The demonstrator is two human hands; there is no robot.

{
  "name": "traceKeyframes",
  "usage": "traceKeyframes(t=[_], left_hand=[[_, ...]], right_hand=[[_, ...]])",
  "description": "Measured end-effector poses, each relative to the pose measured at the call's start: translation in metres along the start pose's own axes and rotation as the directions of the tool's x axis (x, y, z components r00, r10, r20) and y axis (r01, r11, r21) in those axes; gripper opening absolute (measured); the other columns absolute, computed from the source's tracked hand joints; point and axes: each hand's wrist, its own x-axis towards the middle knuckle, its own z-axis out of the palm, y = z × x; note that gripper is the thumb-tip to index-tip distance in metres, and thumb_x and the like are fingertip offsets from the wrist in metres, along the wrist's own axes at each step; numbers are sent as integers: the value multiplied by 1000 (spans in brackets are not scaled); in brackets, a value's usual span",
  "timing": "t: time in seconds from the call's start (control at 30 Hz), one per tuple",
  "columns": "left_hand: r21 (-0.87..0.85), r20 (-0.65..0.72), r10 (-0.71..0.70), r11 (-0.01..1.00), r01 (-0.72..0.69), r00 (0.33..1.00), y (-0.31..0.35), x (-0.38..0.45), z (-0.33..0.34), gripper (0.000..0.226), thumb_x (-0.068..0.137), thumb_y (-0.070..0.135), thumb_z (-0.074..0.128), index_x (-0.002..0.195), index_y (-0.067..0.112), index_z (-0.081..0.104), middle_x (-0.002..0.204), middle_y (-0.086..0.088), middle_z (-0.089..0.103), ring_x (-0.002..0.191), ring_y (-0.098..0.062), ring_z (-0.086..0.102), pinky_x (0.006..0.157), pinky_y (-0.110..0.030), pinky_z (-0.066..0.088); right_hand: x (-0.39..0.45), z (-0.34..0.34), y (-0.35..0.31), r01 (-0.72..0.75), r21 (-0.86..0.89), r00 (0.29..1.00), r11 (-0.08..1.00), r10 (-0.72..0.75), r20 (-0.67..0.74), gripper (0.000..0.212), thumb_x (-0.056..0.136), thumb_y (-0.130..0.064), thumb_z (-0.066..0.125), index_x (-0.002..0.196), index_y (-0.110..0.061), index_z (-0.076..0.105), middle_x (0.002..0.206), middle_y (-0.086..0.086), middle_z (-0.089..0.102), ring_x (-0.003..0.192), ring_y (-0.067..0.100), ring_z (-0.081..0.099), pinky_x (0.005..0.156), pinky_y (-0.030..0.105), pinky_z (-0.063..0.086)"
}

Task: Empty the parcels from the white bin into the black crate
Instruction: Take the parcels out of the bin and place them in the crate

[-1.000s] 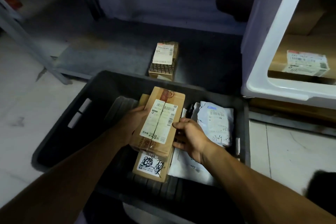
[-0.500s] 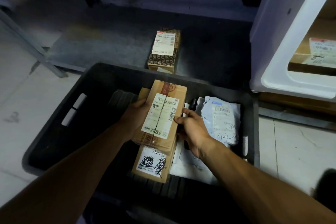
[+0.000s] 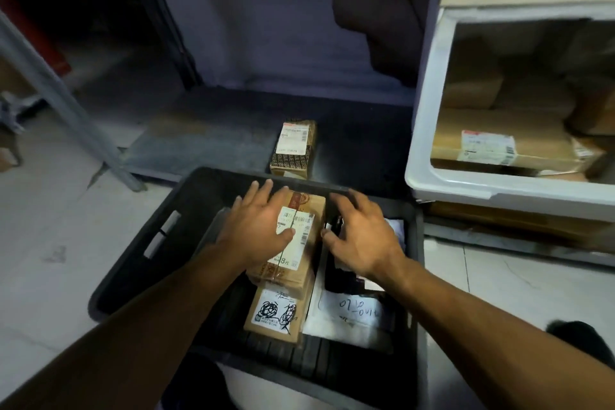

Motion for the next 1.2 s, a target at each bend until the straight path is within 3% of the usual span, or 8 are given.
traceKeyframes(t=[0.07, 0.2, 0.47, 0.7, 0.9, 1.2], left_hand=[[54, 8, 41, 998, -41, 999, 13, -12, -14, 89, 95, 52, 54, 161, 27, 1, 169, -5, -4, 155, -28, -8, 125, -48, 4], [117, -51, 113, 987, -106, 992, 40, -34, -40, 91, 96, 54, 52, 161, 24, -5, 169, -5, -11, 155, -23, -12, 125, -45, 1], [170, -128, 191, 971, -168, 973, 99, -67, -80, 93, 94, 61, 47, 161, 25, -6, 168, -5, -12, 155, -22, -14, 125, -44, -1], [168, -161, 286, 951, -259, 945, 158, -85, -100, 89, 96, 55, 50, 161, 23, -2, 169, -4, -7, 156, -21, -8, 127, -42, 5], [164, -254, 366, 928, -333, 895, 213, -74, -108, 82, 97, 46, 52, 161, 19, 10, 169, -5, 10, 156, -25, 5, 124, -38, 15], [186, -283, 412, 910, -371, 866, 295, -17, -105, 80, 98, 41, 53, 160, 16, 10, 169, -8, 8, 156, -27, 1, 126, -44, 13]], right_hand=[[-14, -19, -2, 67, -157, 998, 985, -68, 0, 76, 93, -51, 56, 158, -26, 25, 167, 10, 16, 152, 32, 18, 123, 42, 24], [-43, -55, -9, 102, -288, 992, 952, -117, -36, 79, 96, -56, 49, 161, -32, 10, 170, 7, 1, 156, 30, 3, 127, 47, 12], [-93, -112, -2, 35, -387, 982, 921, -105, -160, 83, 98, -59, 44, 161, -34, -3, 170, 8, -7, 156, 31, -7, 126, 51, 6], [-128, -151, 22, -18, -382, 966, 924, -83, -247, 80, 97, -56, 47, 161, -30, 7, 170, 10, 2, 156, 33, 1, 126, 52, 12], [-144, -183, 65, -110, -386, 954, 916, -12, -300, 75, 98, -55, 47, 160, -28, 15, 169, 10, 8, 156, 33, 5, 125, 52, 16], [-126, -223, 144, -255, -315, 916, 914, 124, -382, 77, 96, -54, 52, 159, -27, 17, 168, 10, 12, 155, 33, 9, 124, 53, 19]])
